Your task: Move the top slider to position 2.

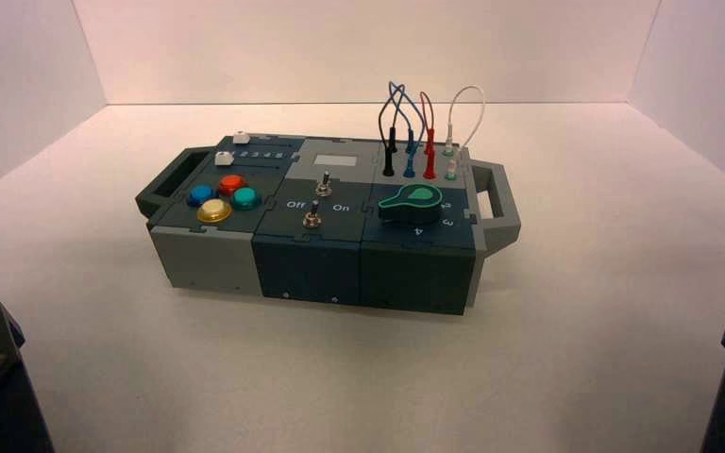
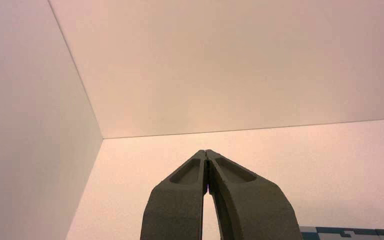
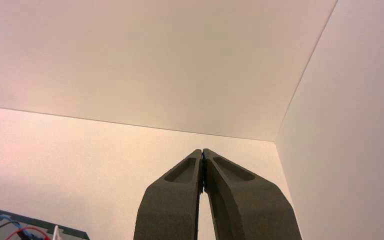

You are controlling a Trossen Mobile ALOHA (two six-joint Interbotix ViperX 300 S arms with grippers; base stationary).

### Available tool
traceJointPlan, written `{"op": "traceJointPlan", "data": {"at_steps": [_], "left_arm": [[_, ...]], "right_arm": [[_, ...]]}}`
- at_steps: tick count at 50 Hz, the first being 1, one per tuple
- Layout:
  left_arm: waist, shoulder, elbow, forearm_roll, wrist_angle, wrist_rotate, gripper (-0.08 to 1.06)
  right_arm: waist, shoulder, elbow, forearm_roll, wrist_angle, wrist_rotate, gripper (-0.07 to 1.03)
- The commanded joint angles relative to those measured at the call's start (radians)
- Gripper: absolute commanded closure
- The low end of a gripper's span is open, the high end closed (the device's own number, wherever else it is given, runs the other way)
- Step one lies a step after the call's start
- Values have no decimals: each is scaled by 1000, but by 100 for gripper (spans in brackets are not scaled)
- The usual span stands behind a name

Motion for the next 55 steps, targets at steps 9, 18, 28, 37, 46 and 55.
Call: {"op": "traceJointPlan", "data": {"at_steps": [9,18,28,37,46,55], "left_arm": [[5,2,-18,0,-5,2,101],[0,29,-21,-2,14,-2,101],[-40,146,-60,-2,80,-3,101],[-97,267,-98,0,144,2,101],[-129,394,-152,0,227,0,101],[-149,466,-199,0,316,2,101]], "right_arm": [[-3,3,-21,3,-5,2,99],[6,23,-23,43,14,6,99],[84,117,-63,60,77,6,99],[195,199,-97,74,110,6,99],[284,259,-132,81,147,5,99],[356,284,-155,83,196,5,99]]}}
